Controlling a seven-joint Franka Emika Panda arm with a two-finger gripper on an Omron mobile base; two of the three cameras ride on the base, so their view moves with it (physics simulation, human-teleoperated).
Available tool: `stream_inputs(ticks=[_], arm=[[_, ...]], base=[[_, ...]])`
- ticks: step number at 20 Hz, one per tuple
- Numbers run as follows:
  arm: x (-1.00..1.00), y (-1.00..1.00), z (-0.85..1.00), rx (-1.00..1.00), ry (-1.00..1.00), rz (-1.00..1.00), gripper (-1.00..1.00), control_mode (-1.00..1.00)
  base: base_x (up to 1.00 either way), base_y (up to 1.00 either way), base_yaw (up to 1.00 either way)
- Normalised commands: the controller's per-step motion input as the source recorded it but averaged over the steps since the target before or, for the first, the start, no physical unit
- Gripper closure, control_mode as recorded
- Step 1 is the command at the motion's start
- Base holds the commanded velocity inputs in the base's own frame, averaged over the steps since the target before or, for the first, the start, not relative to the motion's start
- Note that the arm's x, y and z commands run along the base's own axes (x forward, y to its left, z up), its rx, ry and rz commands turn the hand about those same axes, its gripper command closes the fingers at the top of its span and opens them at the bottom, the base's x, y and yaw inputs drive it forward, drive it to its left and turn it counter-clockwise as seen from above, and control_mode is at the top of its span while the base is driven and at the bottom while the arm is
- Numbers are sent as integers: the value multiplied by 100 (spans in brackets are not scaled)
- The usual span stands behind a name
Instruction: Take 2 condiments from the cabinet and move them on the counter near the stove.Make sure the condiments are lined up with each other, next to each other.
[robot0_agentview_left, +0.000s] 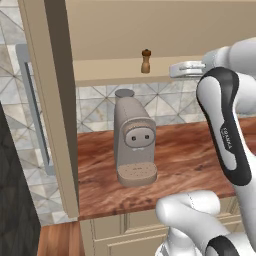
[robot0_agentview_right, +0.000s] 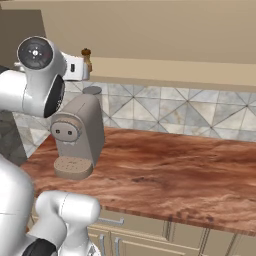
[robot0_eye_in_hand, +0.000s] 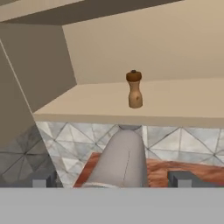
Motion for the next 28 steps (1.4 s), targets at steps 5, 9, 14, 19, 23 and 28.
stream_inputs(ticks=[5, 9, 14, 19, 23, 28], arm=[[64, 0, 0, 0, 0, 0, -100, -100], [49, 0, -2, 0, 0, 1, -100, -100], [43, 0, -15, -5, 0, 0, -100, -100], [31, 0, -10, -10, 0, 0, -100, -100], [31, 2, 0, -5, 0, 0, -100, -100], [28, 14, -1, -3, 0, 0, -100, -100]], base=[[0, 0, 0], [0, 0, 0], [0, 0, 0], [0, 0, 0], [0, 0, 0], [0, 0, 0]])
